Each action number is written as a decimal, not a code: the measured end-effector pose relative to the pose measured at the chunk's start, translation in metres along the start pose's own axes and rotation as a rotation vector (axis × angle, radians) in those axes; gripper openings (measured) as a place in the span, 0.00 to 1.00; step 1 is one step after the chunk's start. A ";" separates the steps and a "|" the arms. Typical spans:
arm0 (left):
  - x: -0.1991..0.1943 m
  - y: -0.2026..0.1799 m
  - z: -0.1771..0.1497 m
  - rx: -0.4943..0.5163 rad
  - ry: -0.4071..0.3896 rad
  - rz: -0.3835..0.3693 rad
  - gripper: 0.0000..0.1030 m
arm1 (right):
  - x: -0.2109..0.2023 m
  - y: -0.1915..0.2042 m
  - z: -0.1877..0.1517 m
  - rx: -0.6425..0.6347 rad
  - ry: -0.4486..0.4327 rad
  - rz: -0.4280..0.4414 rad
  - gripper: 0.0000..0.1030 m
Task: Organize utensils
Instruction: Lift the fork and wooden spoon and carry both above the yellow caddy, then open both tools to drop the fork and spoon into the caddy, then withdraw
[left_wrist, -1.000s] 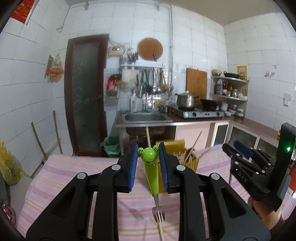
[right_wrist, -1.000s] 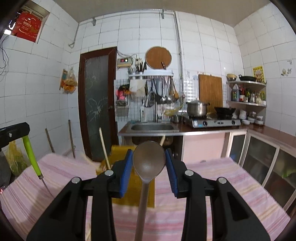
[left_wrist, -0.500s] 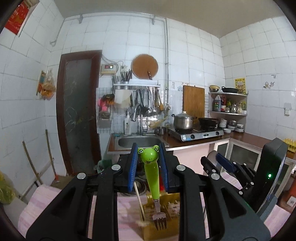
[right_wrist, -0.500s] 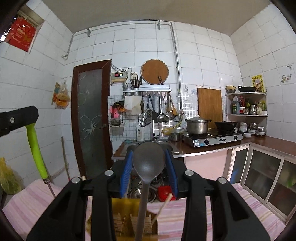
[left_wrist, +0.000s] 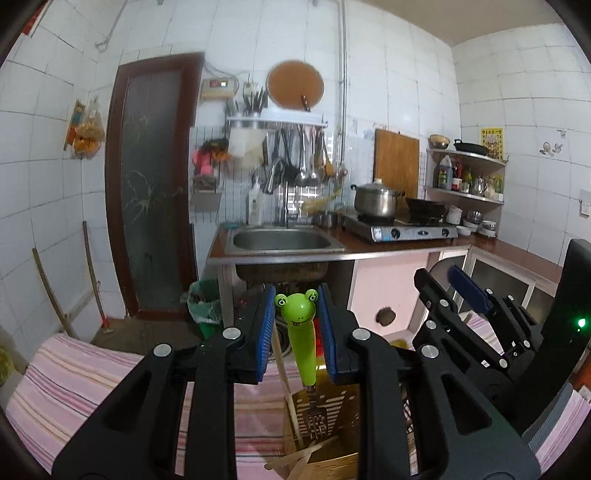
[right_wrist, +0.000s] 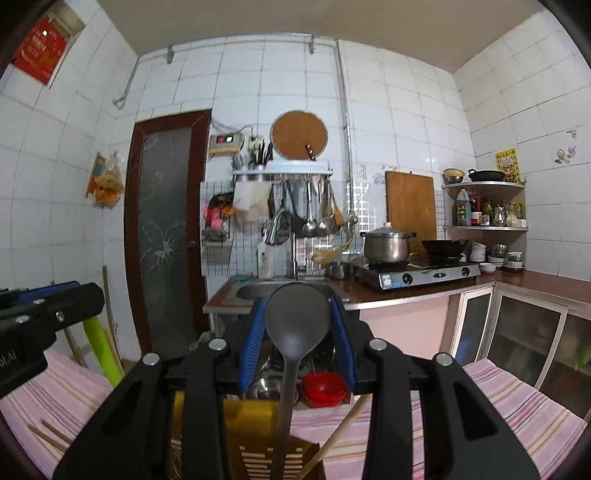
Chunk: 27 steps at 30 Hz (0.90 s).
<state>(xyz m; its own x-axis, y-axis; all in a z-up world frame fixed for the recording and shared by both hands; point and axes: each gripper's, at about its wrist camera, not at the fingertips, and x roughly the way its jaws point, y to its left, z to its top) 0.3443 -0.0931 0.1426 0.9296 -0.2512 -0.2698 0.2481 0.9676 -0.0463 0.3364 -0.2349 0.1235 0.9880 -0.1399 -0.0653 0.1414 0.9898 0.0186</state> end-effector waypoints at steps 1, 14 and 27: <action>0.002 0.001 -0.003 0.000 0.005 0.004 0.21 | 0.001 0.000 -0.004 -0.007 0.013 0.004 0.35; -0.067 0.013 0.028 -0.006 -0.035 0.050 0.94 | -0.030 -0.031 0.027 -0.037 0.210 -0.008 0.69; -0.136 0.058 -0.055 -0.063 0.137 0.113 0.95 | -0.135 -0.036 -0.015 -0.067 0.357 -0.022 0.88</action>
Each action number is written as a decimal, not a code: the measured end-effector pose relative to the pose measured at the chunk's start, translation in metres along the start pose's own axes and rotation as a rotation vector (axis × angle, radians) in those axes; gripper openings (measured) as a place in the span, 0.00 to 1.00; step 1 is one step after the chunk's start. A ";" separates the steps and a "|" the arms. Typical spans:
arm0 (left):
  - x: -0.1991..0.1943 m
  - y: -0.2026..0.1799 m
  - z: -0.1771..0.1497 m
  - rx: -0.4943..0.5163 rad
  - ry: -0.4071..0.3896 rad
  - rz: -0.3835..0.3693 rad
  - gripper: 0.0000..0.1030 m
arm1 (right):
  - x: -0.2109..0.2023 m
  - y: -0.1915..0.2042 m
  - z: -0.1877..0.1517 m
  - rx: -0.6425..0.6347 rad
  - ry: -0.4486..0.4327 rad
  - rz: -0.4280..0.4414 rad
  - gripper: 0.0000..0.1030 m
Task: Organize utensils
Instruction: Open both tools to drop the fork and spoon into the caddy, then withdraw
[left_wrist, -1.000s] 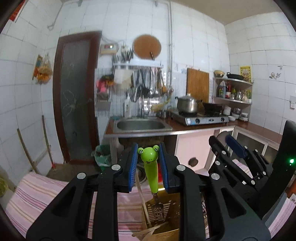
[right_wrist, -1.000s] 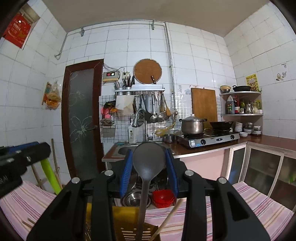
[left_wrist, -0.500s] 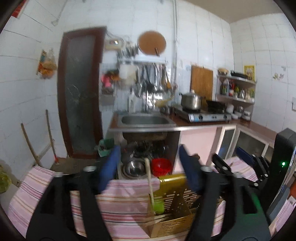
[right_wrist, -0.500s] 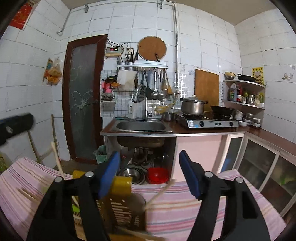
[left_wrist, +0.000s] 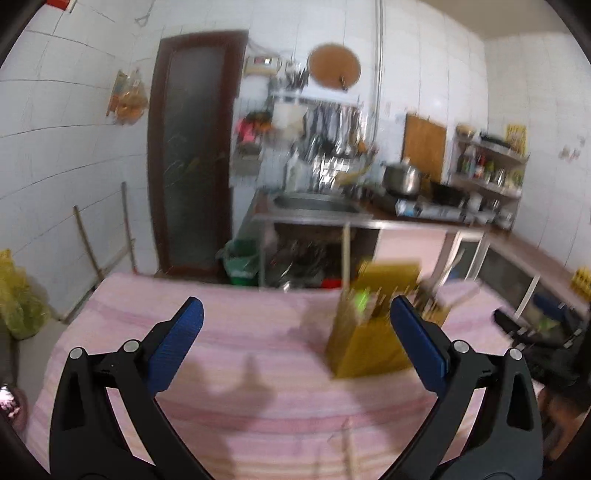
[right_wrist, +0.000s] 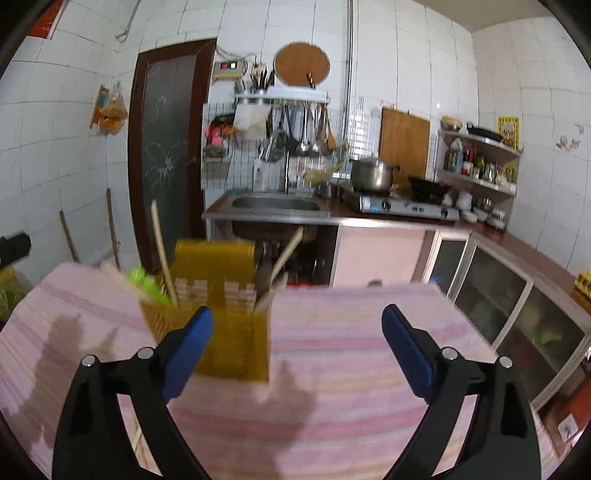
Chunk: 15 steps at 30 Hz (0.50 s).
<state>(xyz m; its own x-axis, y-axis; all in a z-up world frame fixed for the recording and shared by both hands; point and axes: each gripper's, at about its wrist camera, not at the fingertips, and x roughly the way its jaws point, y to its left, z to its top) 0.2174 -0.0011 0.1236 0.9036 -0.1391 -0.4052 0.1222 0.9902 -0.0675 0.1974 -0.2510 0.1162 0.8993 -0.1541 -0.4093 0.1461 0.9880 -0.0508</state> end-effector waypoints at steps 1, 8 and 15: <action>0.003 0.003 -0.010 0.009 0.023 0.011 0.95 | -0.001 0.001 -0.008 0.005 0.013 0.004 0.88; 0.009 0.029 -0.070 0.011 0.133 0.049 0.95 | 0.003 0.016 -0.056 0.030 0.112 0.017 0.88; 0.021 0.043 -0.109 -0.005 0.204 0.074 0.95 | 0.009 0.027 -0.087 0.036 0.182 0.017 0.88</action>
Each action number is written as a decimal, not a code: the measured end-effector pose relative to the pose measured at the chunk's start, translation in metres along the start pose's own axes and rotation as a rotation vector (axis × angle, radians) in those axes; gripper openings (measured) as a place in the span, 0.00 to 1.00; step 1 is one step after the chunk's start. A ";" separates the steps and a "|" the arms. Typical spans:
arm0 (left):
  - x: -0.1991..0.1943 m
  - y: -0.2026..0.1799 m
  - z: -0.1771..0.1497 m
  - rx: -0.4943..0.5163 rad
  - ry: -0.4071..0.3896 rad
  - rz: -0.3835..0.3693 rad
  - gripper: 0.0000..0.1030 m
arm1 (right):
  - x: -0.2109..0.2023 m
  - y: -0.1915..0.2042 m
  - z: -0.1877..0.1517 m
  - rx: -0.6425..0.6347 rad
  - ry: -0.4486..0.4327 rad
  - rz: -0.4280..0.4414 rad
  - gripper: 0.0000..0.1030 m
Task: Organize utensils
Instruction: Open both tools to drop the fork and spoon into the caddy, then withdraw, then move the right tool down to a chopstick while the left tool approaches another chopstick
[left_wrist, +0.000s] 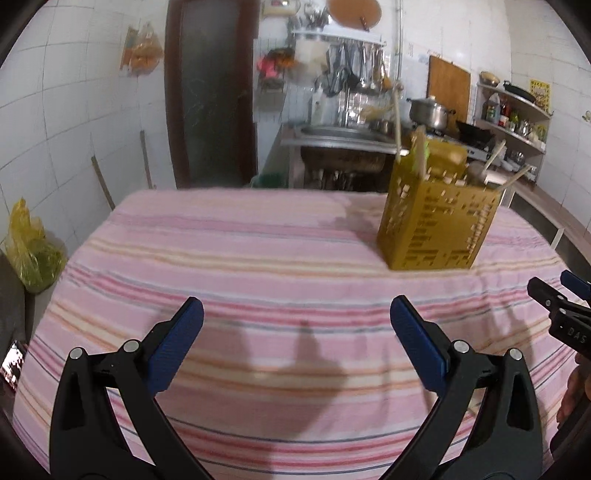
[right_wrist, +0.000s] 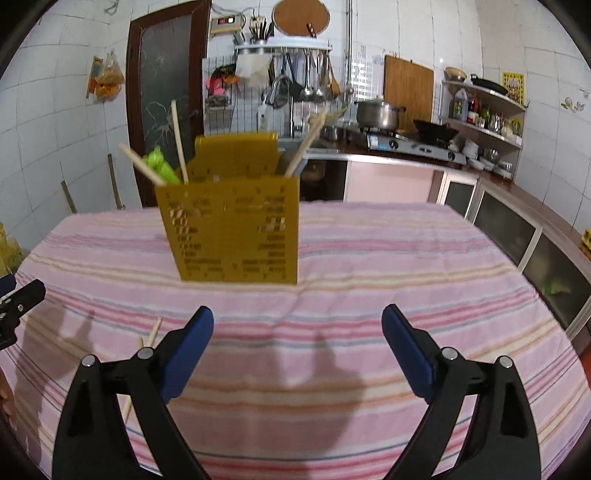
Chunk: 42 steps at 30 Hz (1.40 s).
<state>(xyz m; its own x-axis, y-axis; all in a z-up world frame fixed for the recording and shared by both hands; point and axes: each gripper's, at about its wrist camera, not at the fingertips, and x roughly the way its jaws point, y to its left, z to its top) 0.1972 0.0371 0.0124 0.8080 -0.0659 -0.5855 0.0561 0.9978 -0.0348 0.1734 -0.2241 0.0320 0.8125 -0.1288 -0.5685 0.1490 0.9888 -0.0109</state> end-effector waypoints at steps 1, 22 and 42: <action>0.003 -0.001 -0.003 -0.001 0.009 0.002 0.95 | 0.002 0.002 -0.005 0.001 0.012 0.002 0.88; 0.032 0.004 -0.024 0.016 0.104 0.031 0.95 | 0.048 0.096 -0.040 -0.213 0.288 0.188 0.46; 0.040 0.018 -0.023 0.002 0.135 0.101 0.95 | 0.020 0.120 -0.039 -0.264 0.281 0.277 0.44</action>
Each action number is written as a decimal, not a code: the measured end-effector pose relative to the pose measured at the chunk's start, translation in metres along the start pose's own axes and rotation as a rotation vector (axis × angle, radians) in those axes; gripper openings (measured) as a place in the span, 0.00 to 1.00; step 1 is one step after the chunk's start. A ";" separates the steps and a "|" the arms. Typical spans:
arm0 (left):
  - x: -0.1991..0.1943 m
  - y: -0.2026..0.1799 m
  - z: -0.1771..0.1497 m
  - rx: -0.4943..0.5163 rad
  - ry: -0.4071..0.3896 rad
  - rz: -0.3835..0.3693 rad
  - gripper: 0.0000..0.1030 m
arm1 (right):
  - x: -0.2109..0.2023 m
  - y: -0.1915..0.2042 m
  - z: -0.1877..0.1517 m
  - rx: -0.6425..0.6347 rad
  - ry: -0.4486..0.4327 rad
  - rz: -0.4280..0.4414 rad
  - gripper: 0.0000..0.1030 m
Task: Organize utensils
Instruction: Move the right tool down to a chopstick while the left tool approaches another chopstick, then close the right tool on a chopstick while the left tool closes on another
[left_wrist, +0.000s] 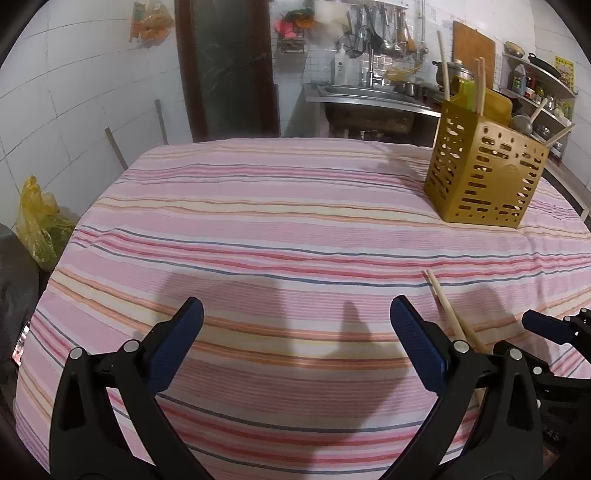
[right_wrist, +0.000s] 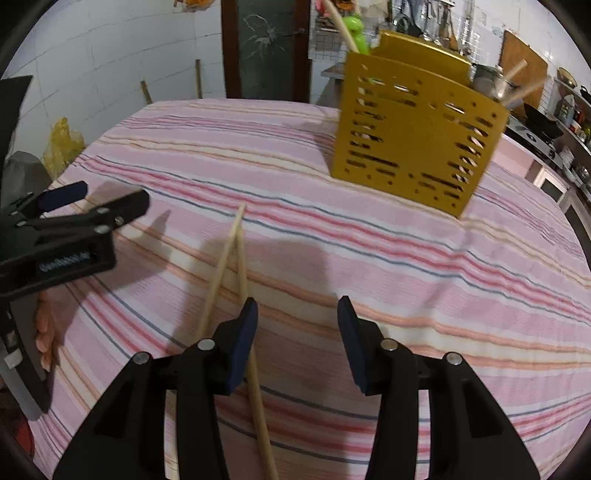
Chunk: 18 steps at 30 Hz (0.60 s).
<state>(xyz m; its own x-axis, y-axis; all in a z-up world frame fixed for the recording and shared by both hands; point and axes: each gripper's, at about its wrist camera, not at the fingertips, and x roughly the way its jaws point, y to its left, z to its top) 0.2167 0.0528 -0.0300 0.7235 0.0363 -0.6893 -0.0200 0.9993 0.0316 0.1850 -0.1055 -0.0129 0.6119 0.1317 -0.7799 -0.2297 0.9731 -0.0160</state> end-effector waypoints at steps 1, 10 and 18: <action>0.001 0.001 0.001 0.000 0.004 0.006 0.95 | 0.001 0.002 0.001 -0.004 0.000 0.005 0.44; -0.001 0.015 0.005 -0.038 0.034 0.019 0.95 | 0.008 0.017 0.009 -0.052 0.010 0.018 0.43; -0.011 -0.003 0.004 0.012 0.033 0.035 0.95 | 0.031 0.013 0.023 -0.028 0.037 0.025 0.06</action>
<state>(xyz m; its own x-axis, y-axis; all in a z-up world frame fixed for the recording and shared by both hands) 0.2113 0.0495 -0.0199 0.6993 0.0722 -0.7112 -0.0369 0.9972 0.0649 0.2182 -0.0843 -0.0229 0.5771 0.1487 -0.8030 -0.2661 0.9639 -0.0128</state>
